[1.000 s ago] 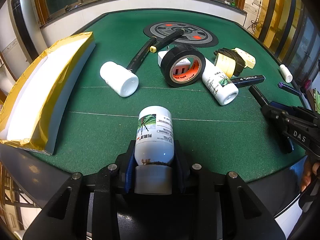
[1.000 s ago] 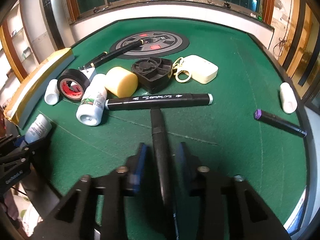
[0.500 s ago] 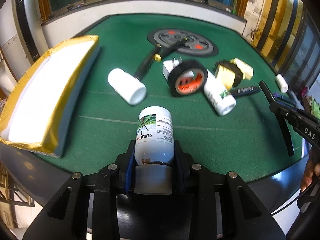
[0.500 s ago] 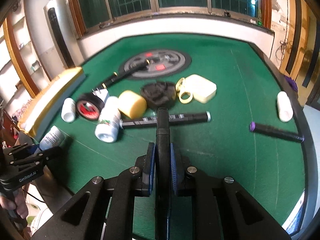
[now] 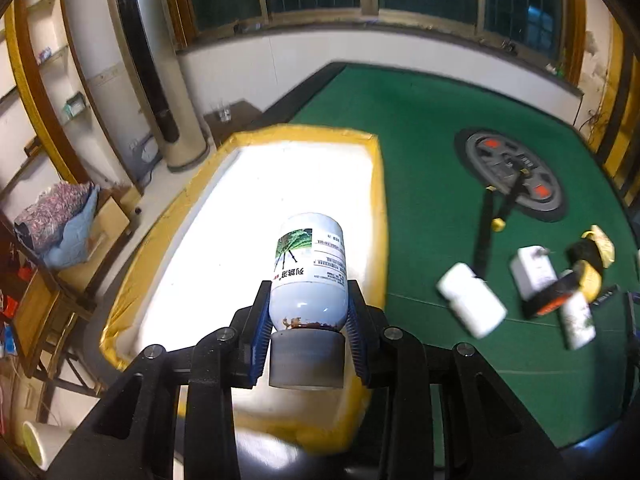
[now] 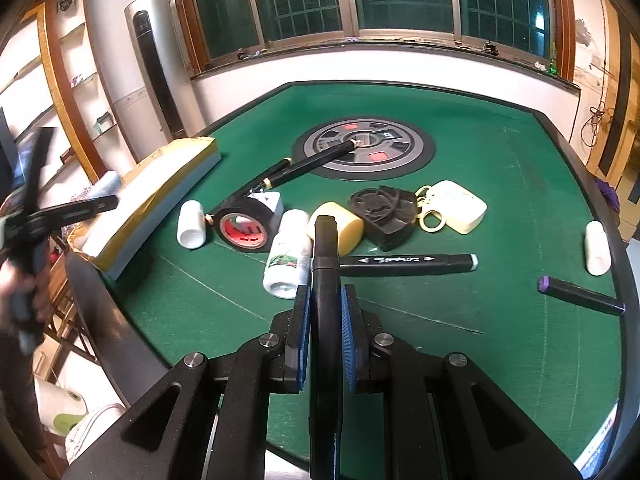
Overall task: Organize rigid objects
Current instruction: 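Carry the bottle with the left tool while the right tool carries the marker to the tray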
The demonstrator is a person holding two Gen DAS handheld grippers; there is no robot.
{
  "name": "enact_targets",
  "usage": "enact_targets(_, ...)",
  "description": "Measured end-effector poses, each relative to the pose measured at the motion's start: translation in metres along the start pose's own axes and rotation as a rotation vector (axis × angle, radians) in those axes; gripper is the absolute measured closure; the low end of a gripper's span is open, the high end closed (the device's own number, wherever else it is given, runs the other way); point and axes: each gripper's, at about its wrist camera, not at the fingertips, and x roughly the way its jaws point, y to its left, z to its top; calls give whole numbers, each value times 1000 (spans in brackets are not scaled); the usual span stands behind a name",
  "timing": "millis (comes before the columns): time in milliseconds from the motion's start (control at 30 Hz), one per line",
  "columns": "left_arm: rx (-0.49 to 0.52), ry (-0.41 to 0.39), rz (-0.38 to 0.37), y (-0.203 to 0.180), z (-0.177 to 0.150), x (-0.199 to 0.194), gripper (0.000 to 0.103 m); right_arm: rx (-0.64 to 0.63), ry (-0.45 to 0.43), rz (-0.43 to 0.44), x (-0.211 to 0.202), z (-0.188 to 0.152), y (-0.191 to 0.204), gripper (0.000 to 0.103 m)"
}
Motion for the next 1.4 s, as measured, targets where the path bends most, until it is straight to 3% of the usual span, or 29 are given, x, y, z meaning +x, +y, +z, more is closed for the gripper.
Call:
enact_targets(133, 32, 119, -53, -4, 11, 41, 71, -6, 0, 7, -1, -2, 4, 90)
enact_targets(233, 65, 137, -98, -18, 9, 45, 71, -3, -2, 10, -2, -3, 4, 90)
enact_targets(367, 163, 151, -299, -55, -4, 31, 72, 12, 3, 11, 1, -3, 0, 90)
enact_targets(533, 352, 149, -431, -122, -36, 14, 71, 18, 5, 23, 3, -4, 1, 90)
enact_targets(667, 362, 171, -582, -132, -42, 4, 71, 19, 8, 24, 4, -4, 2, 90)
enact_targets(833, 378, 157, -517, -106, -43, 1, 71, 12, 10, 37, 6, 0, 5, 90)
enact_targets(1100, 288, 155, -287, -18, -30, 24, 71, -10, 18, 90, 14, 11, 23, 90)
enact_targets(1267, 231, 171, -212, 8, -17, 35, 71, -54, 24, 204, 22, 31, 54, 90)
enact_targets(1400, 205, 192, -205, 7, -15, 35, 71, -85, 49, 330, 42, 57, 92, 90)
